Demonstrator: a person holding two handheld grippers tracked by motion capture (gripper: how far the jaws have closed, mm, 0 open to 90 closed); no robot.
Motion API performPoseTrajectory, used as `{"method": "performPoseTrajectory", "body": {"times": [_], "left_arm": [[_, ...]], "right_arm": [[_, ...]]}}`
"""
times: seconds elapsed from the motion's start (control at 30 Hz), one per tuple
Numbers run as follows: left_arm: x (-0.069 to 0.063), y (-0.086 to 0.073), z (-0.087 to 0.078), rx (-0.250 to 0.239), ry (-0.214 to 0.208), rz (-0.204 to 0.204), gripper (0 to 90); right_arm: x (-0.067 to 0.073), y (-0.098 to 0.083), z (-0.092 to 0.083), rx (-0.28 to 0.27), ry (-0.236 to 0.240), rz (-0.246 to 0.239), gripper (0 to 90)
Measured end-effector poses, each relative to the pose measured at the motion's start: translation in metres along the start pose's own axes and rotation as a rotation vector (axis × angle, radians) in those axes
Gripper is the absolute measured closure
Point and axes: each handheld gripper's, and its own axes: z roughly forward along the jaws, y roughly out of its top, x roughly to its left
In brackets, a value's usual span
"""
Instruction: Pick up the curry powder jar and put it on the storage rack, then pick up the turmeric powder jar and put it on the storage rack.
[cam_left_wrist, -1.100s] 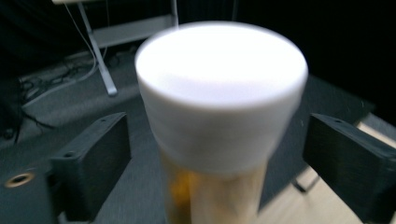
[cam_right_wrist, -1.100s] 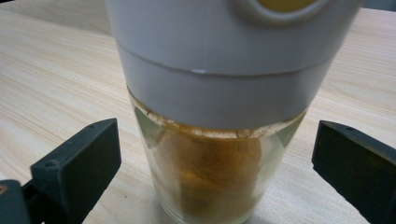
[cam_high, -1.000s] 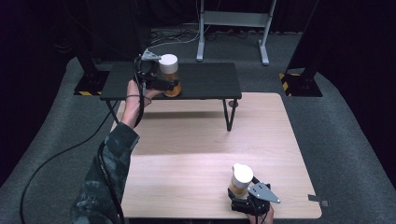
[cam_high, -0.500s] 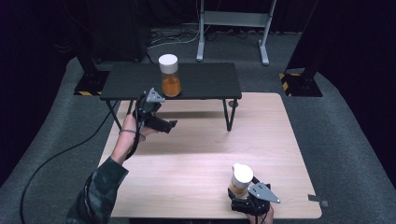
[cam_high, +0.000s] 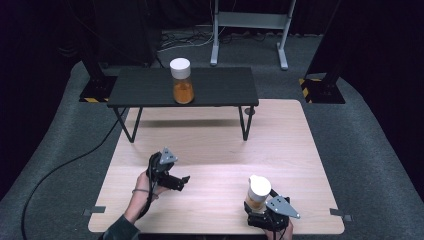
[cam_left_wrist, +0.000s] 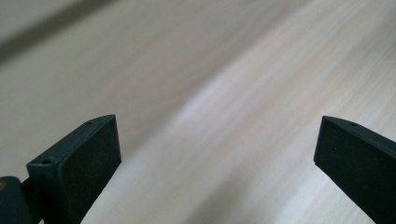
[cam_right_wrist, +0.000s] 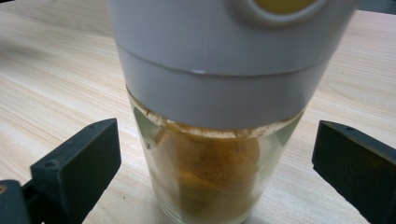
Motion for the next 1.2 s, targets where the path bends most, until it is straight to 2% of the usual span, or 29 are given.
{"method": "performPoseTrajectory", "body": {"times": [0.07, 0.13, 0.27, 0.37, 0.4, 0.47, 0.57, 0.67, 0.83, 1.1, 1.2], "left_arm": [[-0.001, -0.016, 0.004, 0.008, -0.024, -0.053, 0.0], [-0.006, -0.03, 0.007, 0.008, -0.028, -0.089, 0.0], [-0.016, -0.05, 0.007, 0.006, -0.011, -0.119, 0.0], [-0.018, -0.06, 0.008, 0.007, -0.002, -0.144, 0.1], [-0.019, -0.064, 0.008, -0.007, 0.007, -0.145, 0.0], [-0.02, -0.066, 0.008, -0.016, 0.018, -0.153, 0.1], [-0.026, -0.067, 0.01, -0.019, 0.053, -0.141, 0.1], [-0.04, -0.061, 0.013, 0.013, 0.121, -0.09, 0.1], [-0.043, -0.061, 0.014, 0.008, 0.148, -0.123, 0.0], [-0.045, -0.06, 0.015, 0.009, 0.169, -0.144, 0.0], [-0.046, -0.06, 0.015, 0.01, 0.172, -0.146, 0.0]], "right_arm": [[0.0, 0.0, 0.0, -0.001, 0.0, 0.003, 0.0], [0.0, 0.0, 0.0, -0.002, -0.002, 0.003, 0.0], [0.0, 0.0, 0.0, -0.002, -0.001, 0.003, 0.0], [0.0, 0.0, 0.0, -0.001, -0.001, 0.003, 0.0], [0.0, 0.0, 0.0, -0.001, -0.001, 0.003, 0.0], [0.001, 0.0, 0.0, -0.001, -0.003, 0.003, 0.0], [0.001, 0.0, 0.0, 0.001, -0.005, 0.003, 0.0], [0.001, 0.0, 0.0, 0.001, -0.007, 0.003, 0.0], [0.001, 0.0, 0.0, 0.001, -0.009, 0.004, 0.0], [0.002, -0.004, -0.002, -0.024, -0.017, 0.013, 0.0], [0.0, -0.003, -0.003, -0.025, -0.005, 0.019, 0.0]]}}
